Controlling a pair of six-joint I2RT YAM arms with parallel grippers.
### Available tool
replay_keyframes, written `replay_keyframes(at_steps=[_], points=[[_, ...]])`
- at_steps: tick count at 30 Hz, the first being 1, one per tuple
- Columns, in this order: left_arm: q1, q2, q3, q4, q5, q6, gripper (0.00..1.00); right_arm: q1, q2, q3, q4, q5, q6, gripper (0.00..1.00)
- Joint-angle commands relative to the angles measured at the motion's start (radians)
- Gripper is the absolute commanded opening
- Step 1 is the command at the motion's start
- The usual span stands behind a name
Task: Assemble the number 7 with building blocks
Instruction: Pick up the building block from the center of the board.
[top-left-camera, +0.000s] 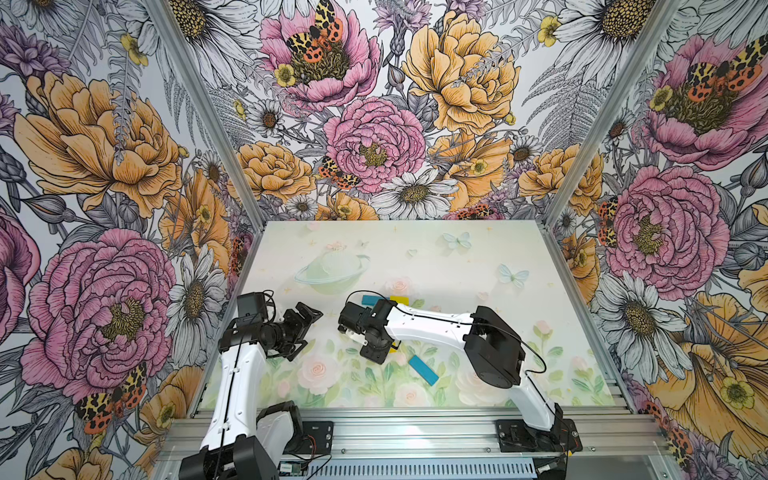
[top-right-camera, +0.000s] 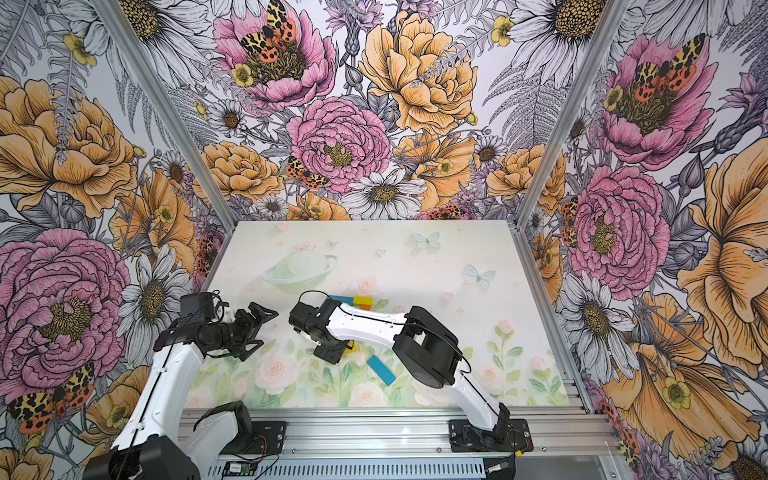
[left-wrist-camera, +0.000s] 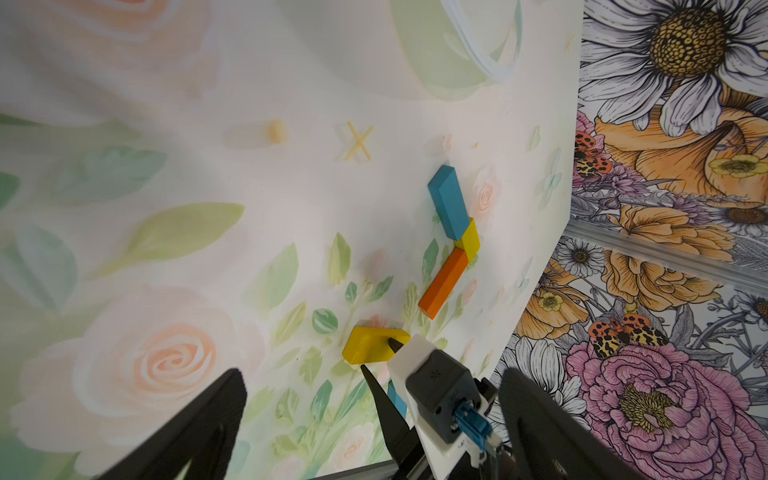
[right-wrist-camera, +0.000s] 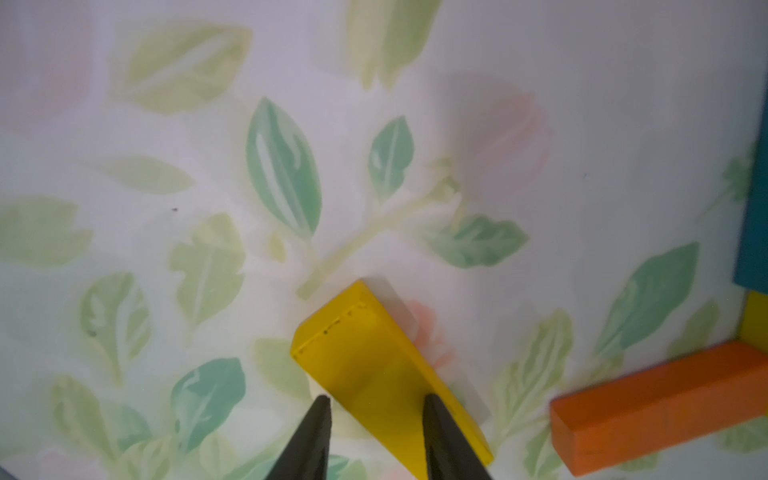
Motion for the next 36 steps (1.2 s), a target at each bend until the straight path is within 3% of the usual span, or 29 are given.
replay_keyframes(at_steps=[1,6,15,23,26,32,36], points=[[0.012,-0.008,-0.013,-0.001,-0.007,0.027,0.98,-0.003,-0.03,0.017,0.006,0.006,-0.025,0.44],[0.012,-0.042,-0.024,-0.001,-0.035,0.002,0.98,-0.002,-0.038,0.001,0.007,0.031,-0.091,0.51],[0.012,-0.061,-0.037,-0.006,-0.057,-0.044,0.98,-0.038,-0.006,-0.015,0.015,-0.032,-0.152,0.51],[0.011,-0.072,-0.022,-0.015,-0.143,-0.059,0.96,-0.068,-0.019,-0.042,0.023,-0.078,-0.178,0.5],[0.006,-0.056,-0.006,-0.023,-0.15,-0.06,0.92,-0.077,-0.037,-0.048,0.023,-0.098,-0.16,0.45],[-0.036,-0.041,0.007,-0.044,-0.154,-0.065,0.91,-0.074,-0.073,-0.091,0.029,-0.111,-0.072,0.21],[-0.079,-0.039,0.01,-0.048,-0.153,-0.063,0.91,-0.055,-0.116,-0.117,0.041,-0.102,0.065,0.19]])
